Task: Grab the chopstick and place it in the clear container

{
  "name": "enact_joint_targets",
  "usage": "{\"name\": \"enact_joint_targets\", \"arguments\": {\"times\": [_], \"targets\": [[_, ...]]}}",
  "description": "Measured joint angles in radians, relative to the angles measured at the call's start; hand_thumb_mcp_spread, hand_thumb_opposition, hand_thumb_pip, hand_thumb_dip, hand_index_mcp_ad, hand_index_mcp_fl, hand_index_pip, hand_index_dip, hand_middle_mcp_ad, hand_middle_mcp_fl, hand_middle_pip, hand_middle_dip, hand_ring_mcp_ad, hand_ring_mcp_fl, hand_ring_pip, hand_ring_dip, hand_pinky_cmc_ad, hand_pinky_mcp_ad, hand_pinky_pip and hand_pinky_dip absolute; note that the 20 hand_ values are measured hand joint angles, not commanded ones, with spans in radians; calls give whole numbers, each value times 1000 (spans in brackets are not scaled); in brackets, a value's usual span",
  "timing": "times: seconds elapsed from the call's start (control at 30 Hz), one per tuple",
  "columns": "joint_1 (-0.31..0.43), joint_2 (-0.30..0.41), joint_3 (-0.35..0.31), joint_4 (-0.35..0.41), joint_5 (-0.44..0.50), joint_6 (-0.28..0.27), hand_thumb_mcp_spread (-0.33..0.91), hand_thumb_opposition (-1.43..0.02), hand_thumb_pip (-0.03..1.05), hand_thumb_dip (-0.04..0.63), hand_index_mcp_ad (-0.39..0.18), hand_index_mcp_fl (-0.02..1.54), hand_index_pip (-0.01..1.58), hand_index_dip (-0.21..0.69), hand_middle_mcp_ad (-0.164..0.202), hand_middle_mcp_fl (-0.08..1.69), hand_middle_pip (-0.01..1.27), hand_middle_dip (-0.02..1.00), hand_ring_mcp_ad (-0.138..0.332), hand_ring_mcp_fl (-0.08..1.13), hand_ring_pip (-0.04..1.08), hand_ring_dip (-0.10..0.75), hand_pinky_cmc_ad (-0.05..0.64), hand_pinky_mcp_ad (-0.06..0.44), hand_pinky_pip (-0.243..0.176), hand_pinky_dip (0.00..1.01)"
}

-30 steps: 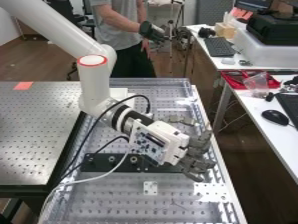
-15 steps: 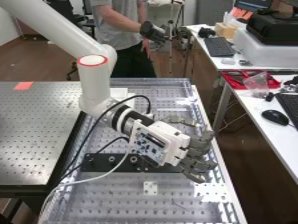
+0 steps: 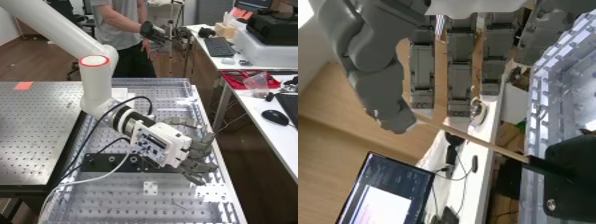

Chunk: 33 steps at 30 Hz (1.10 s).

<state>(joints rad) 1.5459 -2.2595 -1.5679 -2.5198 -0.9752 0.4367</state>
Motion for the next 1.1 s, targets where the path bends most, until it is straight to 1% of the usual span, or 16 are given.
{"name": "enact_joint_targets", "arguments": {"times": [0.17, 0.2, 0.3, 0.4, 0.47, 0.5, 0.53, 0.57, 0.6, 0.67, 0.7, 0.9, 0.93, 1.0, 1.07, 1.1], "targets": [[0, -1, 1, 1, 2, -2, 497, -756, 670, 269, -115, 241, 1398, -19, 63, 518, 756, 620, 117, 396, 79, 492, 267, 218, -66, 180], [1, -2, 3, 1, 4, -2, 520, -770, 665, 269, -119, 250, 1395, -19, 63, 541, 756, 623, 115, 412, 77, 492, 267, 215, -66, 180], [2, -3, 6, 0, 3, -2, 538, -771, 658, 269, -129, 293, 1398, -19, 56, 552, 759, 623, 115, 442, 77, 494, 267, 215, -66, 180], [3, -6, 10, -3, 2, 0, 538, -771, 658, 269, -129, 305, 1395, -19, 59, 588, 754, 632, 113, 442, 77, 494, 267, 216, -65, 180], [4, -8, 12, -6, 2, 1, 538, -771, 644, 269, -129, 326, 1395, -19, 52, 585, 761, 639, 113, 442, 80, 494, 267, 215, -68, 176], [4, -9, 13, -7, 2, 1, 538, -771, 632, 269, -129, 326, 1395, -19, 49, 585, 761, 639, 98, 442, 77, 494, 267, 216, -65, 176], [4, -10, 14, -7, 2, 2, 534, -771, 630, 269, -134, 326, 1398, -19, 51, 585, 761, 639, 101, 442, 77, 494, 267, 215, -65, 176], [4, -10, 14, -7, 2, 2, 531, -771, 630, 269, -136, 326, 1398, -19, 51, 588, 761, 639, 93, 443, 80, 497, 267, 216, -65, 176], [4, -11, 15, -8, 4, 2, 534, -785, 630, 269, -136, 326, 1398, -19, 51, 586, 761, 639, 91, 443, 75, 499, 267, 216, -65, 176], [3, -12, 17, -10, 4, 2, 534, -798, 630, 269, -136, 340, 1388, -19, 51, 595, 759, 641, 91, 454, 79, 506, 267, 215, -51, 180], [2, -13, 18, -10, 4, 2, 534, -798, 630, 269, -136, 346, 1384, -19, 51, 621, 763, 641, 91, 461, 80, 511, 267, 215, -51, 180], [1, -16, 24, -11, 11, -2, 545, -798, 613, 269, -136, 360, 1368, -19, 51, 618, 759, 641, 87, 476, 80, 511, 272, 215, -51, 180], [1, -17, 26, -11, 16, -2, 545, -798, 613, 269, -136, 356, 1368, -19, 51, 639, 759, 641, 87, 476, 80, 511, 272, 215, -51, 180], [2, -18, 26, -11, 24, -3, 565, -820, 613, 269, -136, 422, 1381, -19, 49, 646, 759, 641, 87, 490, 80, 515, 269, 215, -49, 176], [2, -18, 27, -4, 31, -4, 583, -866, 593, 264, -133, 463, 1429, -31, 49, 682, 757, 646, 86, 529, 79, 517, 276, 215, -31, 180], [3, -19, 28, -1, 37, -6, 595, -885, 581, 262, -133, 487, 1429, -28, 51, 702, 759, 656, 86, 548, 93, 529, 276, 218, -31, 180]]}}
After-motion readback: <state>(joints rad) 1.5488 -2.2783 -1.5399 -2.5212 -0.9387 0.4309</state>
